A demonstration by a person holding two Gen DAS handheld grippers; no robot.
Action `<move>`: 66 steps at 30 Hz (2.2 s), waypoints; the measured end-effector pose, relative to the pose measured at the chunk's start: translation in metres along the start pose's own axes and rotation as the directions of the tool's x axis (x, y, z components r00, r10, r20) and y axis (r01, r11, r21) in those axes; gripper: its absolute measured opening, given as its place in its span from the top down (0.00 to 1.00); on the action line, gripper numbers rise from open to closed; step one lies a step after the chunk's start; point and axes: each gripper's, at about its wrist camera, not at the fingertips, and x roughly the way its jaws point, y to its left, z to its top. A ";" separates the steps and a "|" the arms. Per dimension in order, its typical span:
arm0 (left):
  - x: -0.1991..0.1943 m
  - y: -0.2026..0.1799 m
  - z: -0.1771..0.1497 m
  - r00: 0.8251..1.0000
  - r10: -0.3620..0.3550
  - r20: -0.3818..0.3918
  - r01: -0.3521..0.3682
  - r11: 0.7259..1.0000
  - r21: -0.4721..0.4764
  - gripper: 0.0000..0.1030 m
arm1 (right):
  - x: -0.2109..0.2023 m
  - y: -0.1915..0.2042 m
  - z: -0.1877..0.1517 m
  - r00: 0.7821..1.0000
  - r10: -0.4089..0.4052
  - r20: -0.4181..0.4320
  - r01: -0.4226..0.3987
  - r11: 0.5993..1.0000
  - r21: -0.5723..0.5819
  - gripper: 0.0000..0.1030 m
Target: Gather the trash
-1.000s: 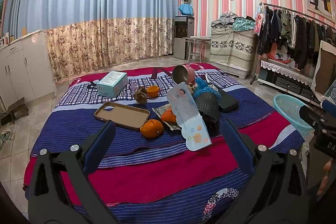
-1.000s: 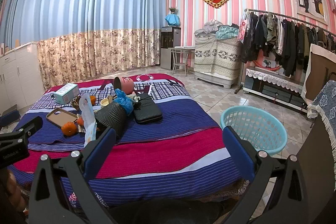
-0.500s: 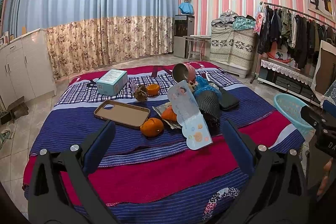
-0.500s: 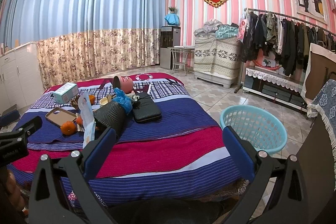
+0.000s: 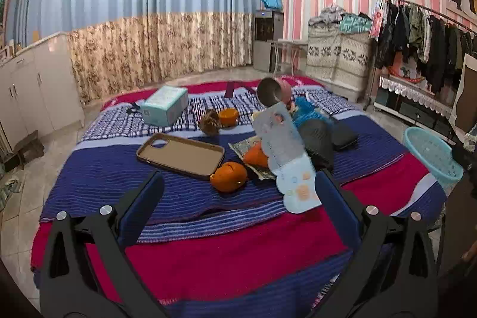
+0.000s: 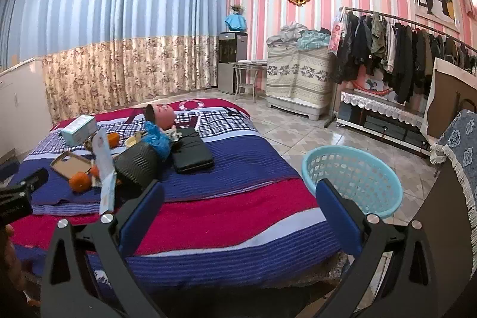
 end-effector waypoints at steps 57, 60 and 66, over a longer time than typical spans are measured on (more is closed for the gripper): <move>0.059 0.090 0.013 0.988 0.046 -0.147 -0.052 0.998 -0.037 0.71 | 0.118 0.174 -0.021 0.823 0.381 -0.422 -0.443 0.895 -0.057 0.91; 0.057 0.086 0.018 0.989 0.049 -0.141 -0.053 0.998 -0.030 0.71 | 0.110 0.165 -0.015 0.811 0.422 -0.405 -0.470 0.882 -0.023 0.91; 0.052 0.068 0.034 0.994 0.043 -0.101 -0.043 0.999 -0.005 0.71 | 0.091 0.130 0.009 0.831 0.455 -0.319 -0.480 0.877 0.002 0.92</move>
